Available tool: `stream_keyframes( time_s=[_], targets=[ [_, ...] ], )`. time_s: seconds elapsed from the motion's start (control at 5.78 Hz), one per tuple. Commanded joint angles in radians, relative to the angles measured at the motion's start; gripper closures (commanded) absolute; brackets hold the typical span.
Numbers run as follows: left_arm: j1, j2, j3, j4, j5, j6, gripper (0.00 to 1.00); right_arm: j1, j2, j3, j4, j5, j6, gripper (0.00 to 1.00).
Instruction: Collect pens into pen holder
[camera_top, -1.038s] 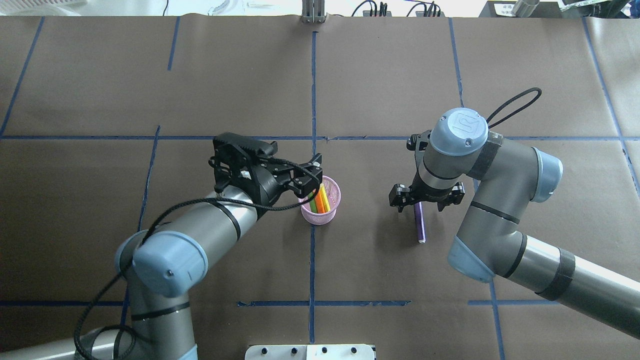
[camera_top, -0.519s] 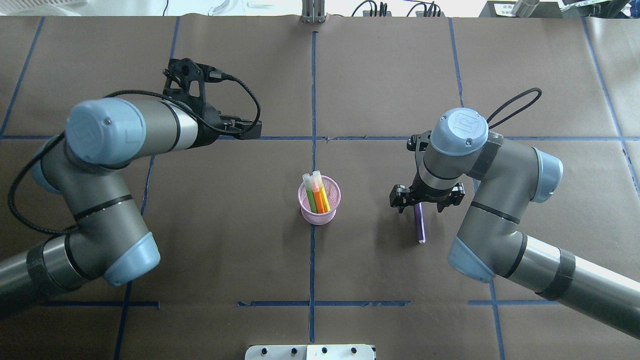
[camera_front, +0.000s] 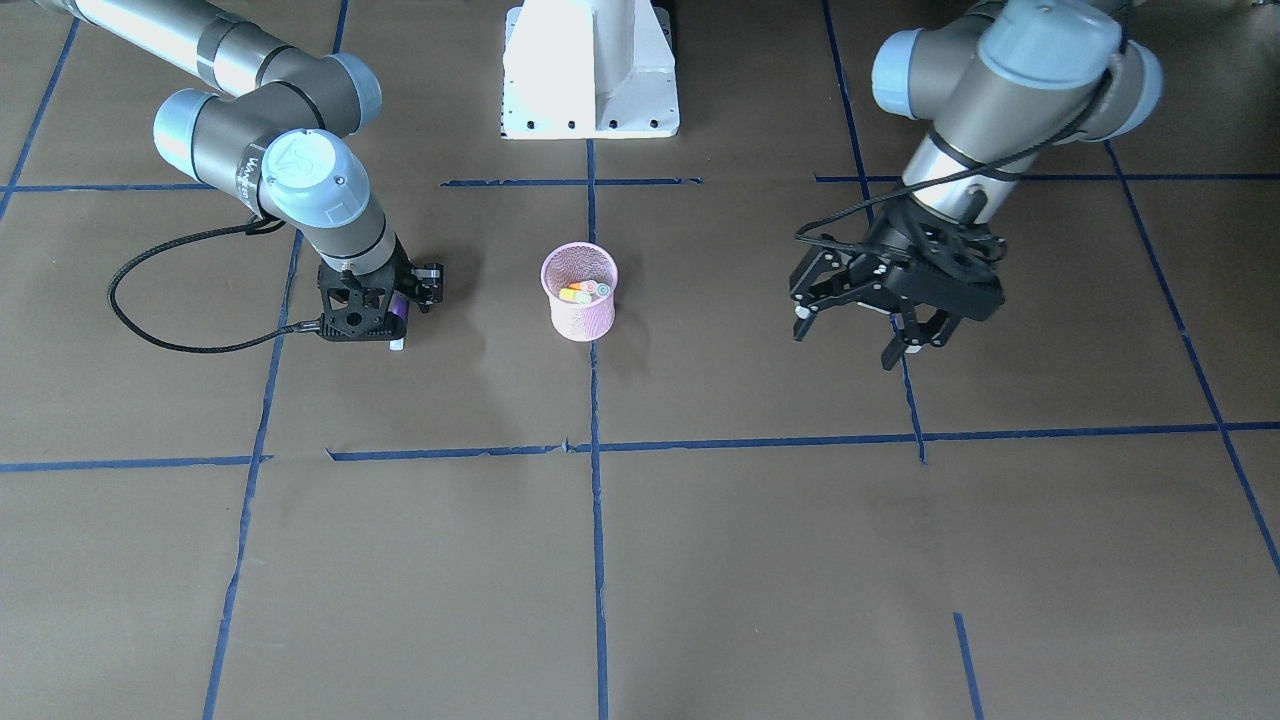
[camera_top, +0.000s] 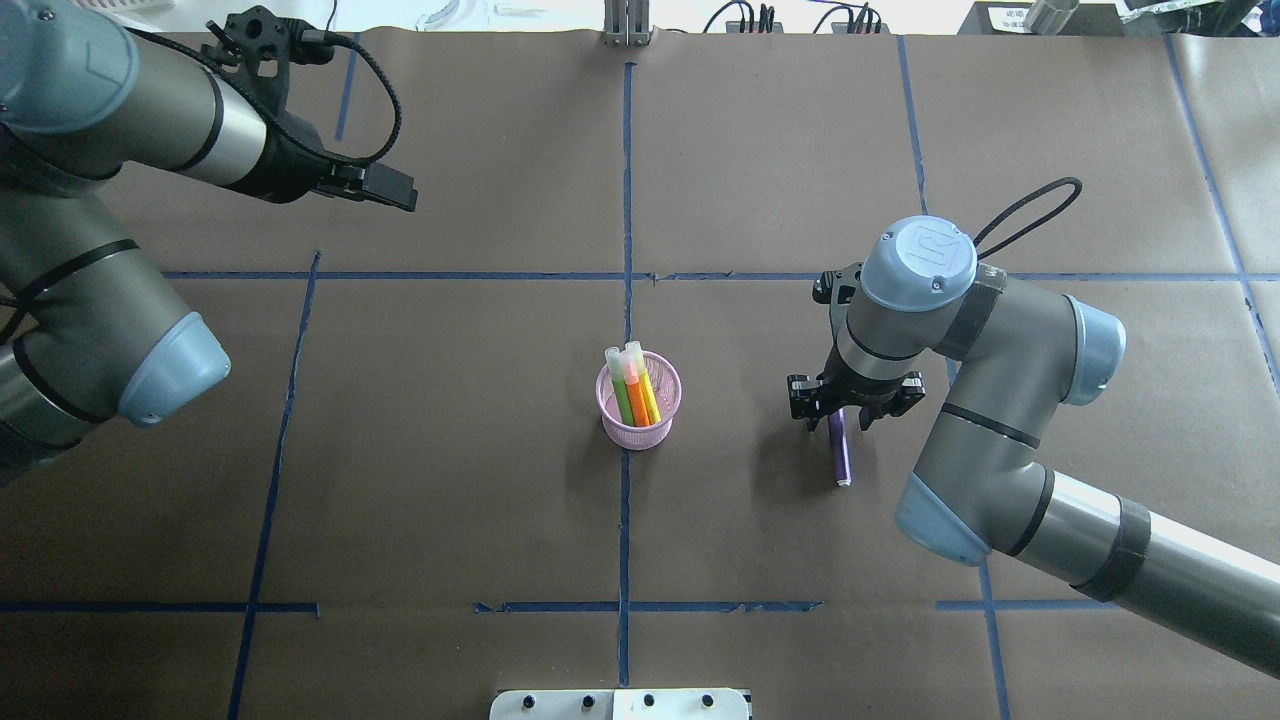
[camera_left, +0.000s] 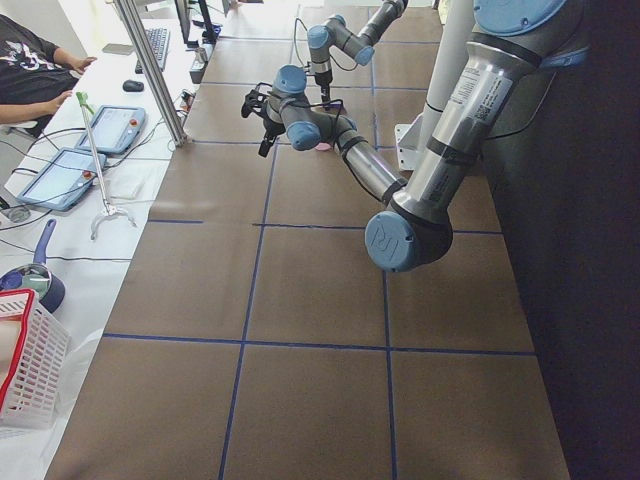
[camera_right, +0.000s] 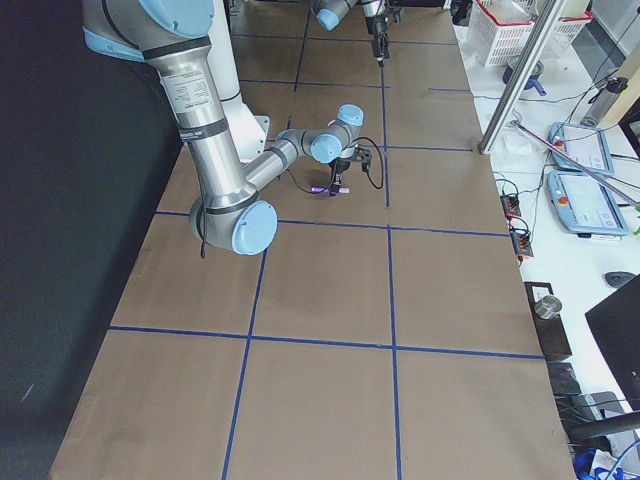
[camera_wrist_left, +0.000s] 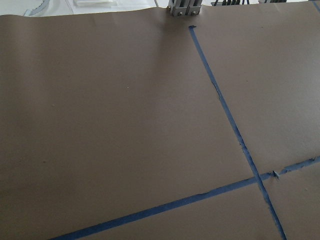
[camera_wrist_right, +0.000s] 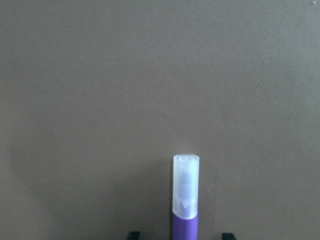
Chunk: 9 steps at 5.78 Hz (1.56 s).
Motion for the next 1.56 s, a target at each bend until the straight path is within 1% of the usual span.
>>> stream_keyframes(
  time_s=[0.0,0.17,0.35,0.52,0.69,0.86,1.04,1.21,1.38],
  targets=[
    [-0.039,0.02,0.002,0.013,-0.027,0.033,0.0,-0.001,0.002,0.0,0.0,0.0,0.0,0.7],
    [-0.057,0.022,0.009,0.013,-0.036,0.033,0.0,-0.001,0.002,0.0,0.0,0.0,0.0,0.84],
    [-0.113,0.051,0.041,0.013,-0.115,0.094,0.0,-0.001,-0.002,-0.001,0.0,0.0,-0.002,0.91],
    [-0.199,0.092,0.092,0.015,-0.21,0.215,0.0,-0.001,-0.001,-0.001,0.0,0.0,0.0,0.98],
    [-0.288,0.132,0.164,0.015,-0.288,0.319,0.0,-0.002,0.002,0.002,0.002,0.0,0.0,1.0],
    [-0.345,0.135,0.266,0.027,-0.35,0.375,0.0,0.004,0.004,0.005,0.005,0.004,0.0,1.0],
    [-0.409,0.187,0.355,0.028,-0.362,0.571,0.0,0.015,0.004,0.007,0.005,0.005,0.0,1.0],
    [-0.465,0.225,0.417,0.028,-0.362,0.713,0.0,0.022,0.005,0.008,0.007,0.005,0.0,1.0],
    [-0.503,0.251,0.471,0.03,-0.361,0.816,0.0,0.024,0.02,0.01,0.007,0.002,0.0,1.0]
  ],
)
